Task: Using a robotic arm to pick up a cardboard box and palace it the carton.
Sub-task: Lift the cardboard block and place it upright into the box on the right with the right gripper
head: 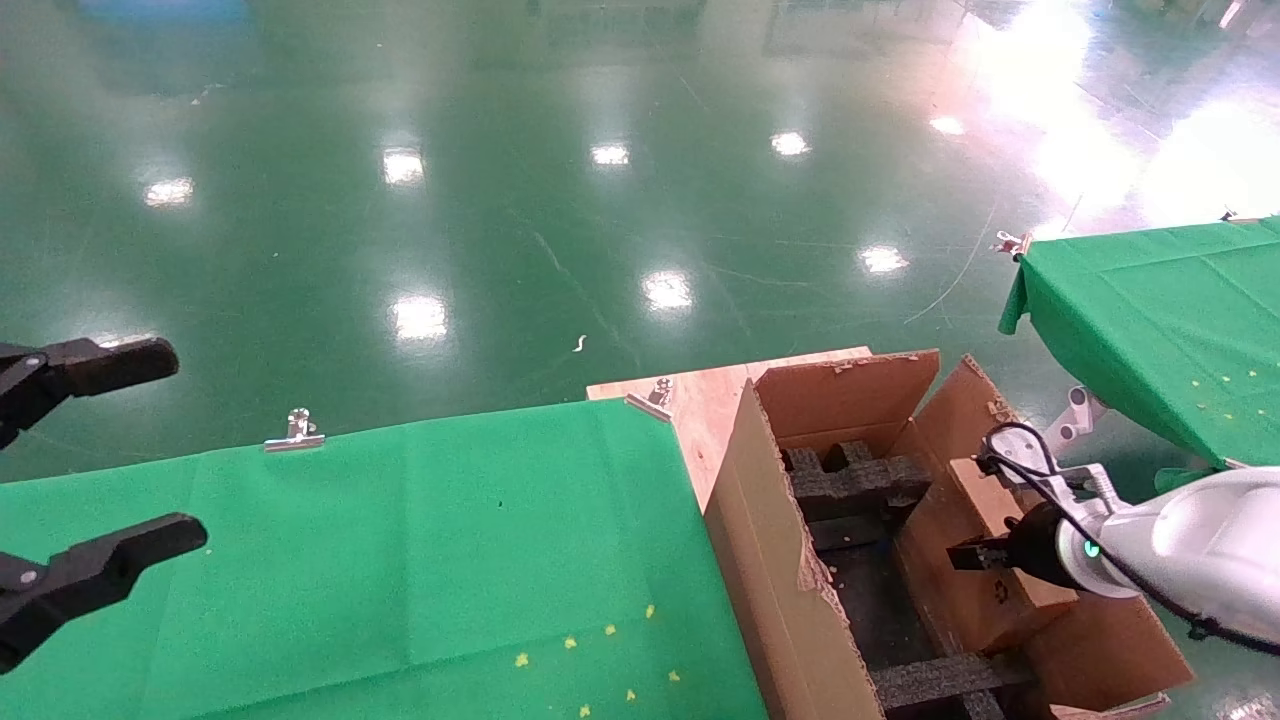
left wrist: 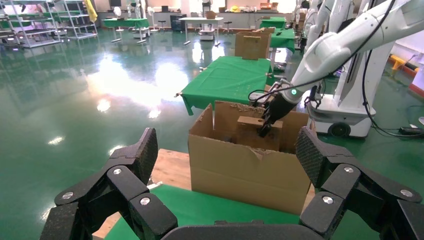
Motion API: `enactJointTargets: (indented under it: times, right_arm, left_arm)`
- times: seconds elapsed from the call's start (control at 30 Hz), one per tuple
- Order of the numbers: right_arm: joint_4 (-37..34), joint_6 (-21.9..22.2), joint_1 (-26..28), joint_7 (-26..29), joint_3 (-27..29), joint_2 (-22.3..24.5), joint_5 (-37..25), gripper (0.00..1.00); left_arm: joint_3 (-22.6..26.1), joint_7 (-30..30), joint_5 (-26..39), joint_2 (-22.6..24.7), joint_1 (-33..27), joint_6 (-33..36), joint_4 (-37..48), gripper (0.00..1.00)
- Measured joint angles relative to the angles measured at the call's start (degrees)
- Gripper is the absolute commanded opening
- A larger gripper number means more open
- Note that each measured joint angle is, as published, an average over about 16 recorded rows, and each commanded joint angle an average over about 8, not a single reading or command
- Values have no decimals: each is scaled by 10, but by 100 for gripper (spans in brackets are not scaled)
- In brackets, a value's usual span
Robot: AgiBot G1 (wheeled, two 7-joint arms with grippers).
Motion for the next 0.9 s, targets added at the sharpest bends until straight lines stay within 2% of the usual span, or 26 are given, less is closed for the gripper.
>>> enactJointTargets:
  times: [0.23, 0.4, 0.9]
  right_arm:
    - [1, 9, -38, 86, 1, -20, -80, 0]
    - [1, 14, -61, 122, 0, -30, -110, 0]
    - [-6, 34, -94, 139, -10, -39, -118, 0]
  left_arm:
    - [0, 0, 0, 0, 0, 0, 0, 100]
    - [0, 0, 0, 0, 0, 0, 0, 100]
    - [0, 0, 0, 0, 0, 0, 0, 100]
